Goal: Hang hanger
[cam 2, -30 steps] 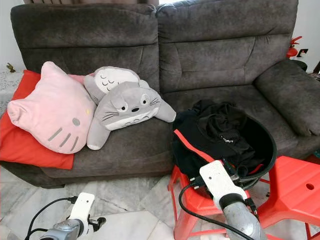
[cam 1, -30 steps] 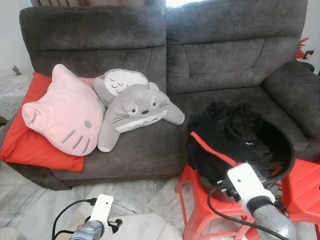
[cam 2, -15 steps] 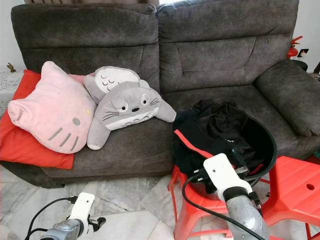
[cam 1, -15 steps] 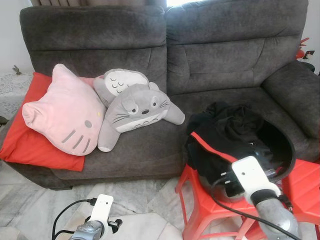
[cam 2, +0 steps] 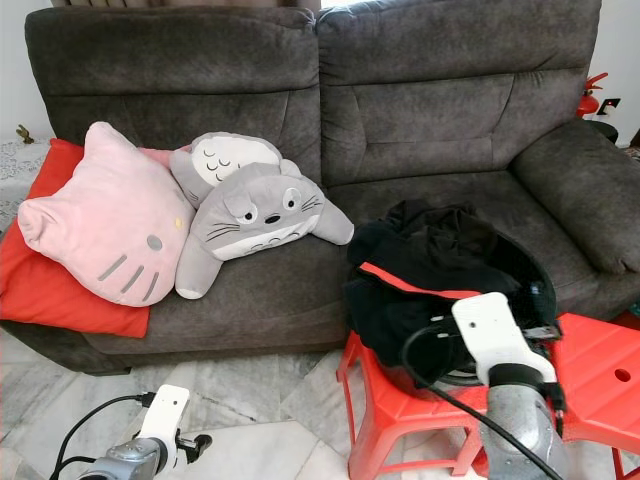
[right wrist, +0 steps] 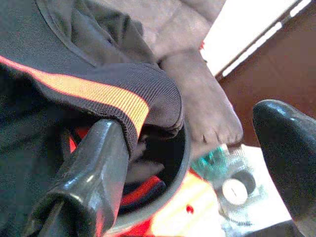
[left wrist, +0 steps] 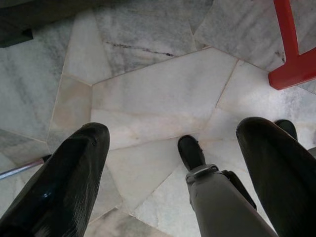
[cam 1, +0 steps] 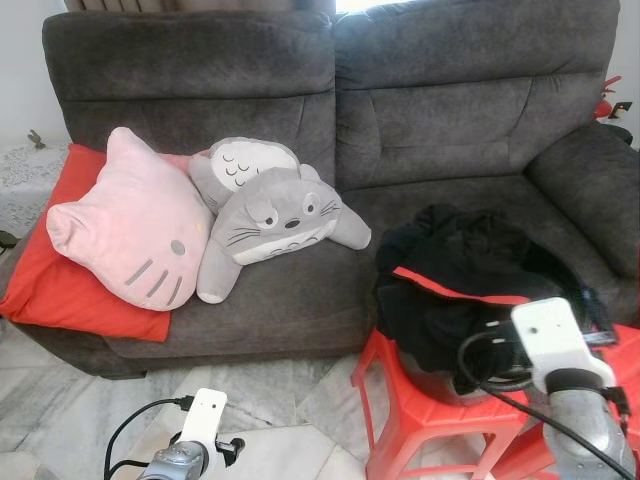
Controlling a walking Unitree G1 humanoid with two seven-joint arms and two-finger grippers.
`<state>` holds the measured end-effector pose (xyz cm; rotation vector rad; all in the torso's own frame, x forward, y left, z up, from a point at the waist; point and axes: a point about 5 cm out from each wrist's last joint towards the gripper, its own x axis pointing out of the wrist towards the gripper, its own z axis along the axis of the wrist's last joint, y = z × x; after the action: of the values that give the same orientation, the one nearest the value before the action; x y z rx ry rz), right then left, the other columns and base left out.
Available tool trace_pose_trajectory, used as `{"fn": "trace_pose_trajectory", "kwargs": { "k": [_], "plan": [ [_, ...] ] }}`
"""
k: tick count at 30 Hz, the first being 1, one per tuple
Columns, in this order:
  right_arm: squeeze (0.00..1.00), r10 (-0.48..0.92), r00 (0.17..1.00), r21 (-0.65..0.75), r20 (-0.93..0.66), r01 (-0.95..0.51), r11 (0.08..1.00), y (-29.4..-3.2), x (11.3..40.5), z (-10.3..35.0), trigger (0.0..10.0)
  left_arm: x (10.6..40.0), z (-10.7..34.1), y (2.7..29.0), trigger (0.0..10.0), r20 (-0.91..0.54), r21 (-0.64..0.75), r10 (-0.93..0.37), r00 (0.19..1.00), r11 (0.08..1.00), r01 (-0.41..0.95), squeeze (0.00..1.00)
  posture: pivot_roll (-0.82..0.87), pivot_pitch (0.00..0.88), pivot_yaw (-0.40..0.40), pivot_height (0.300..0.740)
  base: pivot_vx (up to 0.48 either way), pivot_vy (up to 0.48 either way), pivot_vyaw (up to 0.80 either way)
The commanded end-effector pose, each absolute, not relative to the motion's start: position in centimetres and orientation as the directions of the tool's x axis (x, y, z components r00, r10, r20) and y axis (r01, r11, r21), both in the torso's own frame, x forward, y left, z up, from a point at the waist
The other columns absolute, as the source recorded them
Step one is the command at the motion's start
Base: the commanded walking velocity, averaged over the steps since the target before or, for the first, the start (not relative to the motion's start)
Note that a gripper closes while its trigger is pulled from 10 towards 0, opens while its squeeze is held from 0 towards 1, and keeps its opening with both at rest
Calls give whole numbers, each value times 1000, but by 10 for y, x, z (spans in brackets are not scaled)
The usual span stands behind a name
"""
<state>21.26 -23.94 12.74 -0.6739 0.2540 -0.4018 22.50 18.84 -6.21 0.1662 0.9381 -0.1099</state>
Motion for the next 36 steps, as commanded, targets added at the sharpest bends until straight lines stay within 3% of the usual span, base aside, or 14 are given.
{"fn": "trace_pose_trajectory", "kwargs": {
  "k": [1,7,23,25,26,36],
  "plan": [
    [0,-473,869,-631,-143,288,721,-241,210,121,10000,223,-63,190,10000,-821,96,-21,571,980,175,0,-259,0,44,740,0,0,0],
    [0,-467,858,-557,-215,286,780,-236,214,102,10000,223,-63,190,10000,-820,100,-21,572,979,178,0,-259,0,44,740,0,0,0],
    [0,-496,854,-553,-157,341,761,-239,228,105,10000,224,-63,190,10000,-818,110,-20,575,976,190,0,-259,0,44,740,0,0,0],
    [0,-482,864,-550,-143,336,765,-237,230,106,4784,224,-63,190,10000,-818,110,-20,575,976,190,0,-259,0,44,740,0,0,0],
    [0,-479,867,-545,-138,337,768,-236,232,107,0,224,-63,190,10000,-817,110,-20,576,976,189,0,-247,0,50,740,0,0,0],
    [0,-477,873,-529,-104,357,769,-235,239,113,0,224,-62,190,10000,-814,114,-16,580,976,187,0,-248,0,51,740,0,0,0]
  ]
}}
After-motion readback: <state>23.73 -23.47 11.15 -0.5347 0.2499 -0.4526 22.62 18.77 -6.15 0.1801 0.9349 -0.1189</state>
